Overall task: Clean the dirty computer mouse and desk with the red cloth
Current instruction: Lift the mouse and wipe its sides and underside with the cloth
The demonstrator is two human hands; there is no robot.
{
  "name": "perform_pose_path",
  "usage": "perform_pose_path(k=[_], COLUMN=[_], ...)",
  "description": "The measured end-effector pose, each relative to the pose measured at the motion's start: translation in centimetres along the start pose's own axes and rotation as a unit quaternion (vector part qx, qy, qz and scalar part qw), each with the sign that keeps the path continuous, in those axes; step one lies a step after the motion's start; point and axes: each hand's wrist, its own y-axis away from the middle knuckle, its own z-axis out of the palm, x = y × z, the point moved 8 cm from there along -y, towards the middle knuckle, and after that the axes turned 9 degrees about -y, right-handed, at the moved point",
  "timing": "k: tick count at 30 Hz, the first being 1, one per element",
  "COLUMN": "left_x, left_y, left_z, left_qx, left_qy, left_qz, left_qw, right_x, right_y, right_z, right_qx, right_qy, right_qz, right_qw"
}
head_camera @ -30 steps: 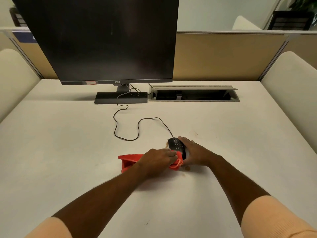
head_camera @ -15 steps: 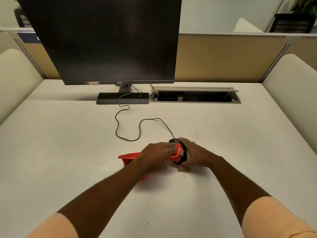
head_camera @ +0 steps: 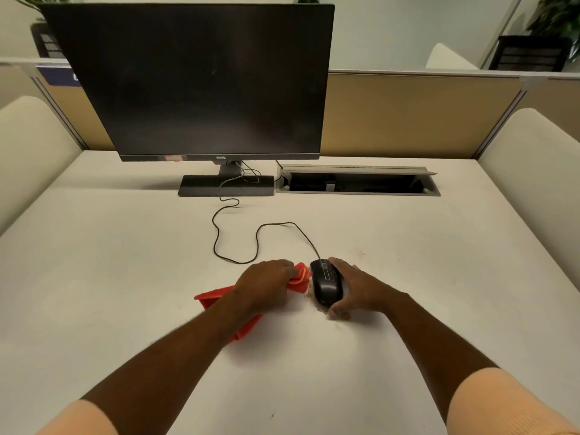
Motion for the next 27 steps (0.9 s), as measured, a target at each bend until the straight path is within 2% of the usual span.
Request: perform_pose_path(k=[3,6,8,11,12,14,16,19,21,22,23,25,27], left_x=[-1.1,-1.8,-2.1,-1.7,-1.3,-0.5,0.4,1.5,1.8,1.7,1.3,-0.1,-0.1], left_y=[-0.2,-0.4,-0.6,-1.1,-1.4,-1.9,-2.4,-3.3,-3.9,-4.1,-4.2,-4.1,-3.7], left_z=[-2.1,-4.3,-5.6,-7.0,-7.3,-7.4,-7.3,-6.0,-4.4,-3.7,-3.1,-1.6,0.7], left_qx=[0.048,0.093,0.117,0.146,0.151,0.155,0.146,0.103,0.063,0.054,0.056,0.062,0.032], left_qy=[0.083,0.152,0.189,0.249,0.27,0.325,0.419,0.572,0.668,0.684,0.662,0.522,0.404], left_qz=[-0.069,-0.118,-0.142,-0.17,-0.177,-0.198,-0.222,-0.246,-0.248,-0.237,-0.223,-0.193,-0.148], left_qw=[0.993,0.977,0.964,0.942,0.934,0.911,0.868,0.775,0.699,0.688,0.714,0.829,0.902], right_x=[-0.5,-1.0,-2.5,-6.8,-8.0,-9.9,-10.4,-9.5,-7.6,-6.6,-5.5,-4.1,-3.4], right_y=[0.1,0.1,0.4,2.1,2.5,3.1,3.2,3.4,3.4,3.4,3.4,3.4,3.3], right_z=[-0.1,-0.2,-1.3,-3.6,-3.9,-3.3,-2.8,-3.8,-4.8,-5.5,-6.2,-7.4,-7.8], right_qx=[-0.001,-0.015,0.028,0.139,0.151,0.107,0.081,0.093,0.125,0.152,0.179,0.217,0.228], right_qy=[0.016,0.126,0.146,0.004,-0.079,-0.242,-0.309,-0.336,-0.329,-0.3,-0.25,-0.116,-0.001], right_qz=[0.012,0.031,0.028,-0.03,-0.04,-0.038,-0.008,-0.001,0.012,0.026,0.039,0.046,0.046], right_qw=[1.0,0.991,0.988,0.99,0.985,0.964,0.948,0.937,0.936,0.941,0.951,0.968,0.972])
